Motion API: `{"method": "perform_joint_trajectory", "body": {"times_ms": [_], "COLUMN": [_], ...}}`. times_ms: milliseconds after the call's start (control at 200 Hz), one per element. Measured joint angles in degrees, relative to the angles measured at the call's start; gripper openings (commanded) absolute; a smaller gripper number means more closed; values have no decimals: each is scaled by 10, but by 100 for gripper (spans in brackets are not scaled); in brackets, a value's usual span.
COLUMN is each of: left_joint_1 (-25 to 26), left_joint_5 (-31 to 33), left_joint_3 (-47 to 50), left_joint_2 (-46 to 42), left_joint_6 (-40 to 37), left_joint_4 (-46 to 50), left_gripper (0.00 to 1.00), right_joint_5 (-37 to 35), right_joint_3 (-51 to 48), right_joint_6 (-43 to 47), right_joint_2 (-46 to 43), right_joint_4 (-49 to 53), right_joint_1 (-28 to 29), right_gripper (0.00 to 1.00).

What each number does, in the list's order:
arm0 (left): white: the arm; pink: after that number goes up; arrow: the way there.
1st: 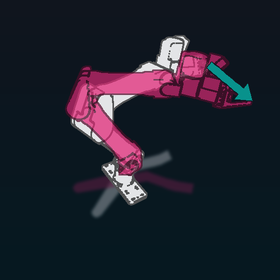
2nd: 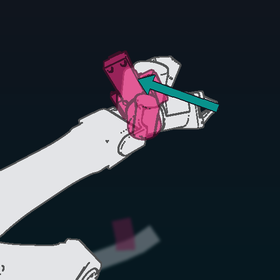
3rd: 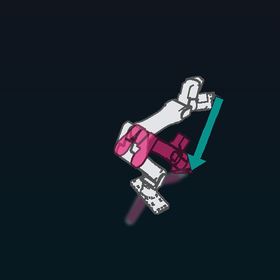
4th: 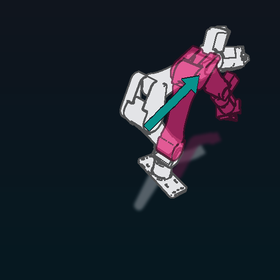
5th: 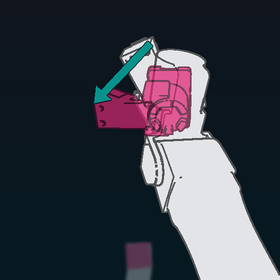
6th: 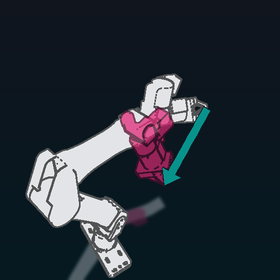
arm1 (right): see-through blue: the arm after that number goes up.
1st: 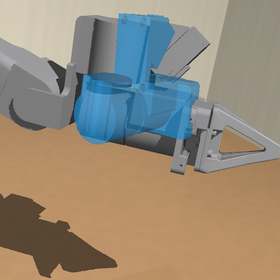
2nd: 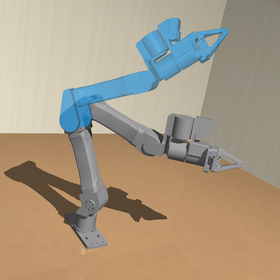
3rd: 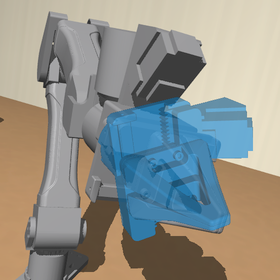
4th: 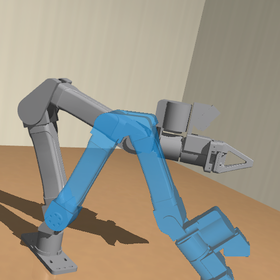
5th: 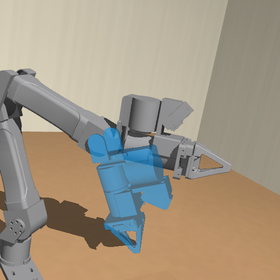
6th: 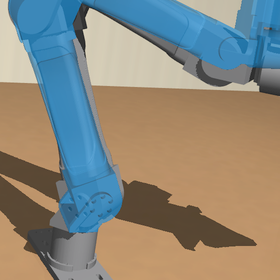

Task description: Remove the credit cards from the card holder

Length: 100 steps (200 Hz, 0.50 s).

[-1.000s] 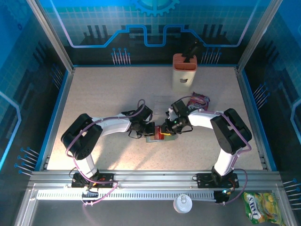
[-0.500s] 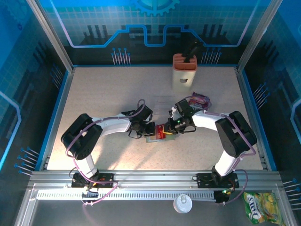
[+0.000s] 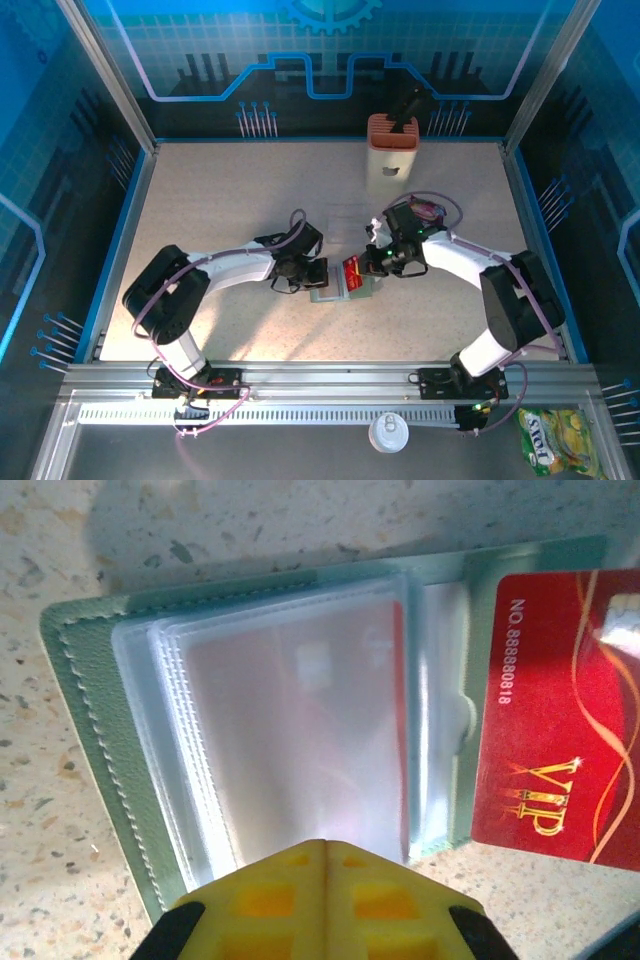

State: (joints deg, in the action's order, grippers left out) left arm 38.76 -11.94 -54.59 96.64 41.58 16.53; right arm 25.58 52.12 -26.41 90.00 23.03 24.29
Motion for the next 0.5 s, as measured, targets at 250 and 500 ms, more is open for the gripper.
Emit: {"method": "perform_joint_trajectory", "body": {"times_ms": [250, 500], "left_joint_1": [-3, -37], "left_joint_5": [13, 14], "left_joint_3": [-3, -4], "left_joint_2": [-42, -66], "left_joint_6": [-11, -13], "left_joint_4": [13, 18], "left_gripper": [3, 3], "right_joint_5": [-64, -96], "right_joint_3": [55, 104], "right_joint_6": [97, 160], "right_joint_2": [-26, -27], "right_joint_4": [77, 137], "right_joint_1": [0, 0], "right_gripper": [5, 4]}}
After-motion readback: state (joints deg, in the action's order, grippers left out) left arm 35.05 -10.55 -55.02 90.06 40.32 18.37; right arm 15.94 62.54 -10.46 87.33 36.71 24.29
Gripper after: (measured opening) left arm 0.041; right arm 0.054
